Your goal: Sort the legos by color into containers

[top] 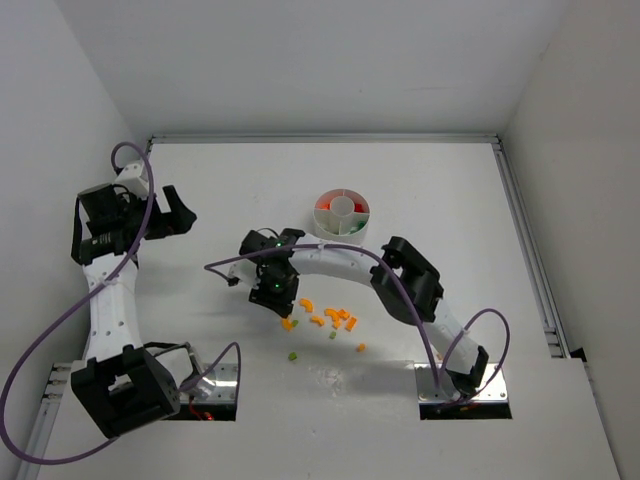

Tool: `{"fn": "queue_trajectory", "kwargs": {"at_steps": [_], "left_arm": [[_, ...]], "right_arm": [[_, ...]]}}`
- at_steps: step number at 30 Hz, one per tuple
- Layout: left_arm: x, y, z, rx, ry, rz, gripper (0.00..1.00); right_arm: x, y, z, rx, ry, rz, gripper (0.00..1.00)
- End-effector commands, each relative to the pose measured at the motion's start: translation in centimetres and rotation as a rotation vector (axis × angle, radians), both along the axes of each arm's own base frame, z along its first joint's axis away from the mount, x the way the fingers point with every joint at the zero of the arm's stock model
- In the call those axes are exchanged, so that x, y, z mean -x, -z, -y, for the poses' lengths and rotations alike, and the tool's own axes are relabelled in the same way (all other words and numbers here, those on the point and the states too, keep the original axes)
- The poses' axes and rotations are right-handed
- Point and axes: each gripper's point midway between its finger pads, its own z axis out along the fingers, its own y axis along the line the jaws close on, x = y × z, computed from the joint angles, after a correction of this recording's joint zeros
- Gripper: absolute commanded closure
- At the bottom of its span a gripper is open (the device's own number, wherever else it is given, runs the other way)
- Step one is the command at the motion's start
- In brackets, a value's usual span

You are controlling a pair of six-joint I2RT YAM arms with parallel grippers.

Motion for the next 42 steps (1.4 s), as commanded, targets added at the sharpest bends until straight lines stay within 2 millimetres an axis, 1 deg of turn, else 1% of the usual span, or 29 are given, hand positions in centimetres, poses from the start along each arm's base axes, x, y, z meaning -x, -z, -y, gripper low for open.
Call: {"fn": "queue_trajectory", "kwargs": {"at_steps": [1,2,3,4,5,6,11,14,15,17,18,19,21,22,23,24,26,27,29,30,31,32,33,34,35,36,38,41,42], "left_arm": [[0.1,-0.6,-0.7,-0.033,-0.005,0.027,0.01],[0.1,-0.6,-0.5,-0.027,0.005,0.030,0.01],[0.2,-0.6,-0.8,-0.027,-0.004,0.030,0.01],[0.2,-0.6,-0.8,-0.035,0.000,0.032,0.01],[0.2,-0.6,-0.8,-0.035,0.000,0.032,0.01],[0.2,-0.2,-0.8,-0.027,0.000,0.015,0.01],[0.3,-0.2,-1.0,-0.030,0.003,0.019,0.01],[0.3,-0.2,-1.0,-0.030,0.003,0.019,0.01],[0.3,-0.2,-1.0,-0.030,0.003,0.019,0.01],[0.2,0.0,-1.0,-0.026,0.003,0.011,0.01],[0.2,0.0,-1.0,-0.026,0.003,0.011,0.01],[0.2,0.0,-1.0,-0.026,0.003,0.011,0.01],[0.2,0.0,-1.0,-0.026,0.003,0.011,0.01],[0.2,0.0,-1.0,-0.026,0.003,0.011,0.01],[0.2,0.0,-1.0,-0.026,0.003,0.011,0.01],[0.2,0.0,-1.0,-0.026,0.003,0.011,0.01],[0.2,0.0,-0.9,-0.022,0.010,0.013,0.01],[0.1,0.2,-0.9,-0.017,0.011,0.005,0.01],[0.1,0.2,-0.9,-0.017,0.011,0.005,0.01],[0.1,0.2,-0.9,-0.017,0.011,0.005,0.01],[0.0,0.4,-0.8,-0.008,0.019,-0.001,0.01],[0.0,0.4,-0.8,-0.008,0.019,-0.001,0.01],[-0.2,-0.1,-0.9,-0.017,0.019,0.017,0.01],[-0.2,-0.2,-0.7,-0.012,0.027,0.020,0.01],[-0.3,0.1,-0.8,-0.007,0.027,0.010,0.01],[-0.5,-0.3,-0.8,-0.012,0.027,0.020,0.01],[-0.6,-0.7,-0.9,-0.017,0.027,0.029,0.01],[-0.8,-0.6,-1.0,-0.017,0.027,0.029,0.01],[-0.9,-1.0,-1.0,-0.013,0.022,0.036,0.01]], "right_arm": [[-0.9,-0.2,-0.8,-0.003,0.017,0.051,0.57],[-1.1,-0.1,-0.8,0.002,0.019,0.060,0.57],[-1.2,-0.2,-1.0,-0.009,0.020,0.066,0.57],[-1.4,0.3,-0.8,0.007,0.023,0.073,0.57],[-1.6,0.4,-0.7,0.013,0.025,0.083,0.57],[-1.5,0.7,-0.6,0.021,0.025,0.079,0.57],[-1.7,1.2,-0.7,0.027,0.027,0.086,0.57],[-1.7,1.7,-0.5,0.036,0.027,0.081,0.59],[-1.6,2.0,-0.1,0.051,0.028,0.083,0.62],[-1.9,2.0,-0.3,0.047,0.030,0.095,0.64],[-1.9,2.3,0.1,0.061,0.032,0.098,0.66],[-2.0,2.3,-0.1,0.052,0.032,0.103,0.70],[-2.0,3.0,0.8,0.087,0.036,0.113,0.71],[-2.4,2.9,0.9,0.084,0.031,0.137,0.76],[-2.6,2.5,0.9,0.072,0.034,0.156,0.78],[-2.5,2.7,1.5,0.087,0.035,0.158,0.79],[-2.4,2.1,1.6,0.079,0.036,0.163,0.86],[-2.6,1.2,1.3,0.060,0.029,0.175,0.88],[-3.4,-0.2,1.5,0.044,0.039,0.196,0.92],[-4.0,-0.7,1.9,0.048,0.053,0.210,0.93],[-5.1,-2.5,1.8,0.022,0.052,0.260,0.94],[-5.5,-3.4,1.9,0.012,0.046,0.285,0.95],[-6.4,-5.1,2.1,-0.009,0.045,0.326,0.95],[-7.3,-6.1,2.3,-0.023,0.055,0.351,0.95],[-7.6,-6.9,2.1,-0.034,0.052,0.373,0.95],[-9.2,-7.8,2.4,-0.044,0.076,0.398,0.96],[-10.4,-9.6,2.8,-0.064,0.096,0.429,0.96],[-12.5,-11.1,3.5,-0.071,0.136,0.471,0.96],[-13.0,-11.5,3.6,-0.065,0.147,0.495,0.96]]}}
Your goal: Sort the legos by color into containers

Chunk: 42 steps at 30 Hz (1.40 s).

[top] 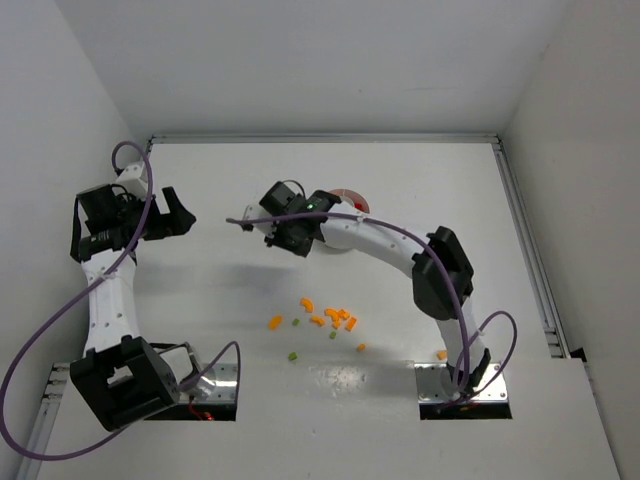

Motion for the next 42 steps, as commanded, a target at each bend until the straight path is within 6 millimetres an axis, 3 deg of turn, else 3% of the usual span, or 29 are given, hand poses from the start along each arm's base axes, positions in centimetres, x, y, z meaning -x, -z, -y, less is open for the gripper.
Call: {"fn": "queue_trajectory", "kwargs": {"at_steps": [1,7,12,15,22,26,27,31,37,40,42], "left_arm": [[-0.8,-2.0,-0.5,-0.015,0.004,0.057,0.01],[-1.2,-2.0,-0.5,0.001,0.007,0.052,0.01],[-1.8,-1.9,-0.5,0.029,0.005,0.038,0.01],[-2.1,-2.1,-0.7,0.026,0.005,0.043,0.01],[-2.4,-1.9,-0.8,0.042,-0.004,0.038,0.01],[-2.3,-1.5,-0.7,0.046,-0.004,0.030,0.01],[-2.3,-1.5,-0.7,0.046,-0.004,0.030,0.01],[-2.1,-1.4,-0.6,0.046,-0.004,0.030,0.01],[-2.0,-1.7,-0.6,0.034,0.001,0.040,0.01],[-1.9,-2.0,-0.6,0.023,0.005,0.050,0.01],[-1.8,-2.3,-0.5,0.004,0.024,0.065,0.01]], "right_arm": [[-2.8,-3.7,0.8,-0.028,0.039,0.107,0.96],[-7.2,-4.8,3.6,-0.026,0.134,0.163,0.96],[-9.5,-5.2,5.3,-0.016,0.176,0.195,0.96],[-10.4,-5.0,6.1,-0.013,0.201,0.194,0.96],[-10.4,-4.7,6.1,-0.023,0.196,0.169,0.93],[-10.8,-4.5,6.2,-0.025,0.193,0.166,0.80],[-10.8,-4.5,6.2,-0.025,0.193,0.166,0.71],[-11.2,-4.6,6.7,-0.018,0.206,0.172,0.56],[-10.7,-4.9,6.4,-0.039,0.191,0.153,0.52],[-7.8,-4.9,5.3,-0.094,0.109,0.049,0.64],[-3.4,-4.2,3.9,-0.145,0.013,-0.104,0.68]]}}
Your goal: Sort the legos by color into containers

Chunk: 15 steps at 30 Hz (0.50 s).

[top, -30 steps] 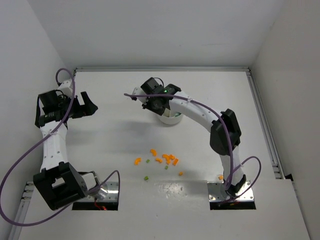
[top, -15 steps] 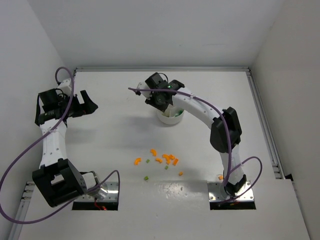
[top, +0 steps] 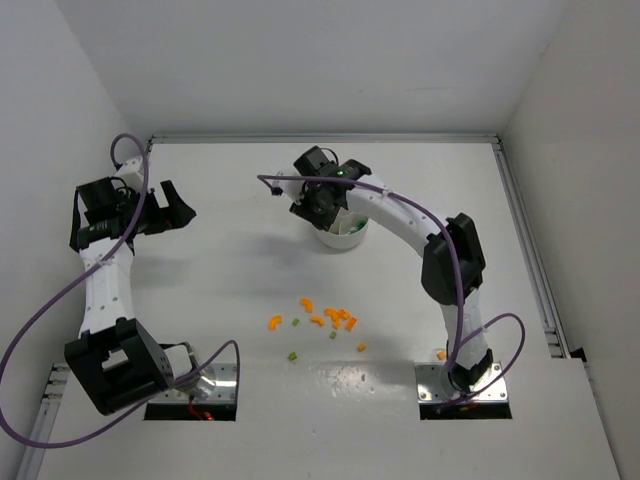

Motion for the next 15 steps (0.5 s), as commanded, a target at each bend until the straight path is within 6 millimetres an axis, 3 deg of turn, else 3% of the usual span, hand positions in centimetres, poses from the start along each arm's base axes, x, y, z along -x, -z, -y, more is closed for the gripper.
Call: {"fn": "queue_trajectory", "kwargs": {"at_steps": [1,3,6,7,10,15], "left_arm": [[-0.3,-2.6,-0.2,-0.045,0.023,0.093,0.01],[0.1,-2.3,-0.1,-0.066,0.037,0.091,0.01],[0.6,-1.7,0.0,-0.067,0.043,0.077,0.01],[0.6,-2.0,0.1,-0.071,0.043,0.085,0.01],[1.3,-1.5,0.4,-0.074,0.048,0.078,0.01],[2.3,-1.2,1.2,-0.078,0.093,0.070,0.01]], "right_arm": [[6.7,-1.5,-2.6,-0.136,-0.173,-0.183,0.69],[12.7,0.4,-3.5,-0.187,-0.288,-0.369,0.70],[16.6,1.4,-4.4,-0.161,-0.416,-0.376,0.70],[17.8,2.6,-4.0,-0.136,-0.439,-0.384,0.70],[20.0,3.3,-5.6,-0.137,-0.549,-0.352,0.74],[22.4,6.5,-7.2,-0.076,-0.631,-0.363,0.77]]}}
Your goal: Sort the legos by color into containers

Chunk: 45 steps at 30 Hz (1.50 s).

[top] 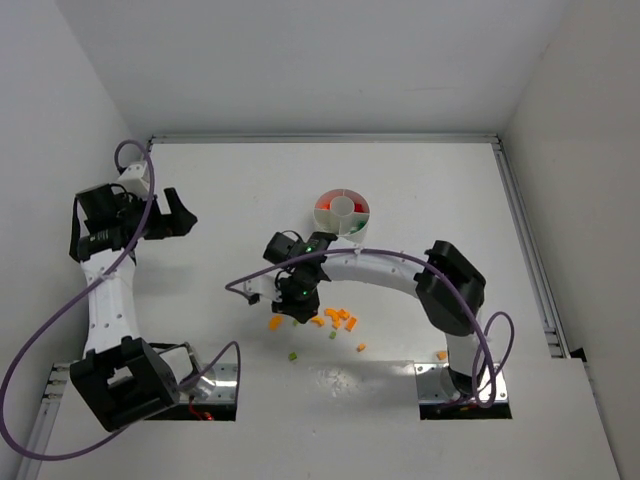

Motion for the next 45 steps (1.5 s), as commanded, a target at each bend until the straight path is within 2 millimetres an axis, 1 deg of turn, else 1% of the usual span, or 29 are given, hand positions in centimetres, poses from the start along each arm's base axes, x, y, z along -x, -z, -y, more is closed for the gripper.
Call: {"fn": "queue_trajectory", "kwargs": {"at_steps": [1,2,3,4,5,6,7,8,9,10,11,12,13,14,15,16,17,18,21,25,26,28,31,33,34,35,36,39,45], "left_arm": [[1.4,0.0,0.7,-0.013,0.069,0.000,0.01],[1.7,-0.4,1.5,0.002,0.110,0.008,0.01],[2.2,-0.4,1.6,0.011,0.122,-0.004,0.01],[2.4,-0.3,1.9,0.017,0.138,-0.009,0.01],[2.5,-0.8,2.0,0.020,0.156,0.003,0.01],[2.5,-1.2,2.2,0.020,0.169,0.011,0.01],[2.9,-1.0,2.5,0.027,0.188,-0.001,0.01],[2.8,-1.3,2.4,0.036,0.187,0.001,0.01],[2.8,-1.9,2.2,0.039,0.188,0.018,0.01],[2.7,-1.8,2.4,0.053,0.199,0.015,0.01],[2.9,-2.1,2.4,0.067,0.196,0.014,0.01],[2.6,-2.3,2.1,0.086,0.201,0.017,0.01],[2.7,-2.1,2.4,0.107,0.209,0.003,0.01],[2.6,-2.3,2.2,0.117,0.207,0.003,0.01],[2.5,-2.1,2.2,0.122,0.207,-0.004,0.01],[2.4,-2.6,2.3,0.122,0.216,0.010,0.01],[2.5,-2.3,2.3,0.133,0.215,-0.004,0.01],[2.4,-2.6,2.2,0.128,0.216,0.003,0.01],[2.4,-2.5,2.1,0.122,0.209,-0.001,0.01],[2.4,-2.7,2.0,0.111,0.203,0.003,0.01],[2.4,-2.7,2.0,0.111,0.203,0.003,0.01],[2.5,-2.4,2.1,0.117,0.203,-0.004,0.01],[2.6,-2.5,2.0,0.106,0.197,-0.001,0.01],[2.6,-2.5,2.0,0.106,0.197,0.000,0.01],[2.7,-2.1,2.1,0.112,0.196,-0.009,0.01],[2.7,-2.1,2.1,0.112,0.196,-0.009,0.01],[2.7,-2.1,2.1,0.112,0.196,-0.009,0.01],[2.8,-2.3,2.0,0.102,0.190,-0.005,0.01],[2.9,-1.8,1.9,0.102,0.183,-0.016,0.01]], "right_arm": [[-0.2,0.0,-2.8,-0.093,-0.065,0.053,0.77],[0.2,0.6,-3.1,-0.086,-0.091,0.061,0.76],[-0.1,1.1,-3.2,-0.077,-0.087,0.075,0.73],[0.2,1.1,-3.7,-0.082,-0.110,0.080,0.71],[0.5,1.6,-3.8,-0.070,-0.129,0.090,0.69],[0.3,2.0,-3.6,-0.057,-0.133,0.102,0.68],[0.7,2.4,-3.7,-0.052,-0.158,0.103,0.67],[0.5,2.9,-3.5,-0.036,-0.164,0.112,0.67],[0.6,2.9,-3.6,-0.034,-0.191,0.131,0.67],[0.6,3.4,-3.6,-0.027,-0.200,0.129,0.67],[0.5,3.8,-3.2,-0.007,-0.208,0.134,0.67],[0.6,3.6,-3.6,-0.015,-0.236,0.153,0.67],[0.6,4.0,-3.5,-0.006,-0.245,0.150,0.66],[0.6,4.2,-3.5,0.000,-0.254,0.149,0.66],[0.4,4.2,-3.4,0.006,-0.252,0.158,0.66],[0.7,4.2,-3.6,0.003,-0.273,0.162,0.66],[0.7,4.2,-3.6,0.001,-0.283,0.166,0.66],[0.5,4.7,-3.4,0.015,-0.281,0.169,0.66],[0.1,4.6,-3.8,0.001,-0.288,0.190,0.66],[0.3,5.4,-3.4,0.015,-0.298,0.184,0.66],[0.2,6.0,-3.1,0.029,-0.297,0.188,0.66],[0.0,6.0,-3.3,0.026,-0.294,0.201,0.66],[-0.2,6.6,-2.8,0.050,-0.302,0.211,0.66],[-0.5,6.6,-2.9,0.049,-0.299,0.226,0.67],[-0.3,7.1,-2.8,0.065,-0.307,0.230,0.67],[-0.5,6.8,-3.2,0.055,-0.315,0.238,0.68],[-0.6,7.3,-3.0,0.068,-0.314,0.240,0.68],[-0.7,7.2,-3.2,0.072,-0.318,0.265,0.69],[-0.7,8.3,-2.7,0.093,-0.322,0.289,0.71]]}}
